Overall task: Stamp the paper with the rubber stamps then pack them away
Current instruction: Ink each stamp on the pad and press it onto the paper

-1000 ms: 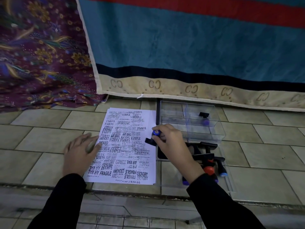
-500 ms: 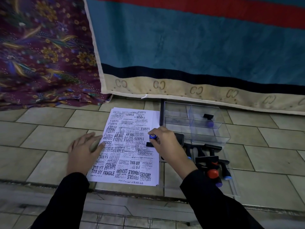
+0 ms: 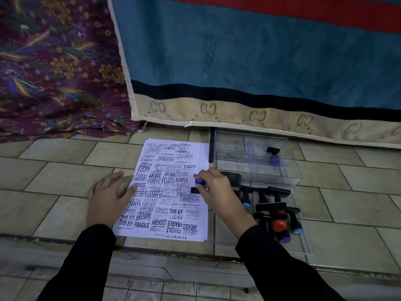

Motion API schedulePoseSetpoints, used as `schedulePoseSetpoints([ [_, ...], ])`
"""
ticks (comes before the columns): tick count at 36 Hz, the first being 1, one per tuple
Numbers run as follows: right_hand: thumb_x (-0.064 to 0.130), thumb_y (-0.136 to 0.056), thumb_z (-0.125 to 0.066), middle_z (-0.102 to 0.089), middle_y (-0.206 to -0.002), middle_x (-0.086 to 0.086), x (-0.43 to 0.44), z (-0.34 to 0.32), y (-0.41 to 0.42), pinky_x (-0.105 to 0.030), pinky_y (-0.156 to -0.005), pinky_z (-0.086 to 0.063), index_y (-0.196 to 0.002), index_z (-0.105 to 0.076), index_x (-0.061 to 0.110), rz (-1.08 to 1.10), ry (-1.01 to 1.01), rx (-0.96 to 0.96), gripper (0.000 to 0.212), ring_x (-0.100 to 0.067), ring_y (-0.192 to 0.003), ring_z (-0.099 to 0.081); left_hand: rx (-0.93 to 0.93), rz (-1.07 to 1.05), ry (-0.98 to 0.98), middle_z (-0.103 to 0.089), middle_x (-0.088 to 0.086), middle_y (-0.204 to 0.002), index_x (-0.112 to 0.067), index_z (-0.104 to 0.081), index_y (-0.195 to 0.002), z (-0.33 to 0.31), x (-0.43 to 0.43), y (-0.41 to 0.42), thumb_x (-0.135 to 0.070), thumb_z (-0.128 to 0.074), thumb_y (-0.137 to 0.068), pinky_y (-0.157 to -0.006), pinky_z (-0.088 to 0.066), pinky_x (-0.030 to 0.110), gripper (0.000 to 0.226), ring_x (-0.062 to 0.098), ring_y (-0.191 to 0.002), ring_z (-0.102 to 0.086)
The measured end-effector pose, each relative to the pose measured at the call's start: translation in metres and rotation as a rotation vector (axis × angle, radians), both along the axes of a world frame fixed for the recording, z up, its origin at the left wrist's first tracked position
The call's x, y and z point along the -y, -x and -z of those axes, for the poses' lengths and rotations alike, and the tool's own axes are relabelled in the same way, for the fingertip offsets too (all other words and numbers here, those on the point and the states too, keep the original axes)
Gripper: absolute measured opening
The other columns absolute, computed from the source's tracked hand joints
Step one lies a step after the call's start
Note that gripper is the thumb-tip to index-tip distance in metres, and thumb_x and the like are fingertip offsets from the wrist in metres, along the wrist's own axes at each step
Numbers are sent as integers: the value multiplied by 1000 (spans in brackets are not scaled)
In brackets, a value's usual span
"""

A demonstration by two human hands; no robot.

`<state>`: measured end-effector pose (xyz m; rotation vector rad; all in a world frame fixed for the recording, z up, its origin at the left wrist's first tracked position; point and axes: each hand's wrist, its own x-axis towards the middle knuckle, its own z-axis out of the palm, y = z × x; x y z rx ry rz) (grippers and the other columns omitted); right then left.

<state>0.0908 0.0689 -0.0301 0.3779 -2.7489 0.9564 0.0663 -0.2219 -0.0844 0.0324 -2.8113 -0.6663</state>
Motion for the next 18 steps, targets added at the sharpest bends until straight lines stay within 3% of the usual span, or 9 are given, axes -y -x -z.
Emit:
schedulePoseSetpoints([
  [6,5,-86,-64,-60,-100,-6,-8,-17,11,-27,-81,-54,-107,-66,11,70,136,30,21,-15,-78,-63,-7,-5,-7,-57,-7,-133,-36,-68,-115,0,0,-1,-54,-52,-81,-110,-20,37,41,17,-128,-46],
  [12,6,-82,-69,-63,-90,2,-43,-43,1,-8,-67,-51,-98,-68,15,228,377,-102,18,4,-70,-62,-3,0,-12,-58,-6,-134,-34,-69,-115,-2,-1,-1,-53,-51,-81,-111,-19,38,43,18,-129,-46],
  [18,6,-82,-69,-65,-86,3,-65,-43,-16,-4,-65,-49,-98,-67,16,250,351,-89,19,2,-72,-63,9,2,-12,-57,-4,-135,-32,-69,-116,-5,-2,-2,-54,-50,-81,-112,-19,40,45,19,-130,-46],
])
